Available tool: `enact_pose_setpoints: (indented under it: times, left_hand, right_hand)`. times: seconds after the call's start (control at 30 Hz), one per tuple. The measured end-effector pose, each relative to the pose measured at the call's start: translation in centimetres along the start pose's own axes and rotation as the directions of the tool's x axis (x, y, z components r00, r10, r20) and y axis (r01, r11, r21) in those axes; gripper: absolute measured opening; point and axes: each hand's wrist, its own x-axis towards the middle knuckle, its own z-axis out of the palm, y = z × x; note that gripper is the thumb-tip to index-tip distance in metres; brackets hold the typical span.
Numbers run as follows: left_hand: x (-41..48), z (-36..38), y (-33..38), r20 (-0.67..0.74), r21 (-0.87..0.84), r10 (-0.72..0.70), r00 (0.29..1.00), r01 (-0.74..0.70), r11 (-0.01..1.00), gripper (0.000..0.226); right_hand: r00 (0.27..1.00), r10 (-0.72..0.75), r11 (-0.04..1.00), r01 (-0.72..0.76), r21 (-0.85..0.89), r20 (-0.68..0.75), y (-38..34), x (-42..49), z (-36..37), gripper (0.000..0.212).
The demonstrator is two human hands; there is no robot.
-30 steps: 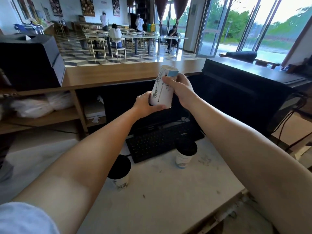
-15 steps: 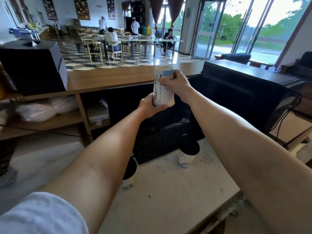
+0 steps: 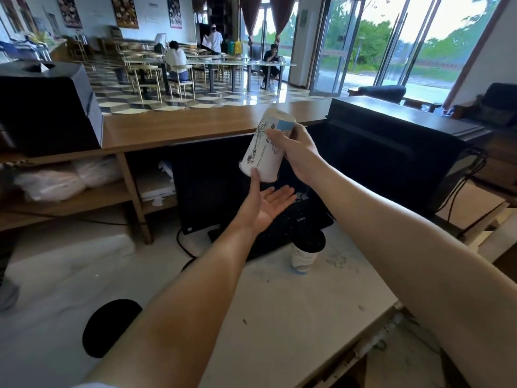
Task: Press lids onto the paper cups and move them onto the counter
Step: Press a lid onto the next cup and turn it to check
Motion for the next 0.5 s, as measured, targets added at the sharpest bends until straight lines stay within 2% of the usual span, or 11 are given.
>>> enact_pose_setpoints:
  times: [0.07, 0.13, 0.2, 0.3, 0.4, 0.5]
  left_hand:
    - [0.2, 0.7, -0.5, 0.157, -0.292, 0.038, 0.987, 0.009, 0.956, 0.098]
    - [0.3, 1.5, 0.1, 0.158, -0.403, 0.103, 0.982, -0.031, 0.915, 0.093]
    - [0.3, 2.1, 1.1, 0.053, -0.334, 0.181, 0.982, -0.153, 0.930, 0.079]
    - [0.3, 2.6, 3.3, -0.061, -0.157, 0.252, 0.966, -0.258, 0.953, 0.061]
    - [-0.6, 3.5, 4.9, -0.034, 0.070, 0.311, 0.950, -0.308, 0.949, 0.030]
    - [-1.3, 4.3, 6.6, 0.041, 0.296, 0.329, 0.943, -0.326, 0.898, 0.017]
  right_hand:
    - [0.999, 0.038, 0.993, -0.041, 0.107, 0.024, 0.8, -0.9, -0.3, 0.047]
    - [0.998, 0.052, 0.983, -0.059, 0.176, 0.047, 1.3, -1.4, -1.0, 0.038]
    - [0.995, 0.061, 0.979, -0.074, 0.187, 0.077, 1.7, -1.9, -2.0, 0.034]
    - [0.986, 0.066, 0.982, -0.092, 0.168, 0.155, 2.3, -2.3, -3.1, 0.043]
    - [0.981, 0.106, 0.988, -0.122, 0.095, 0.161, 2.4, -2.3, -3.9, 0.047]
    - [0.969, 0.130, 0.991, -0.118, -0.070, 0.212, 2.2, -2.0, -4.3, 0.055]
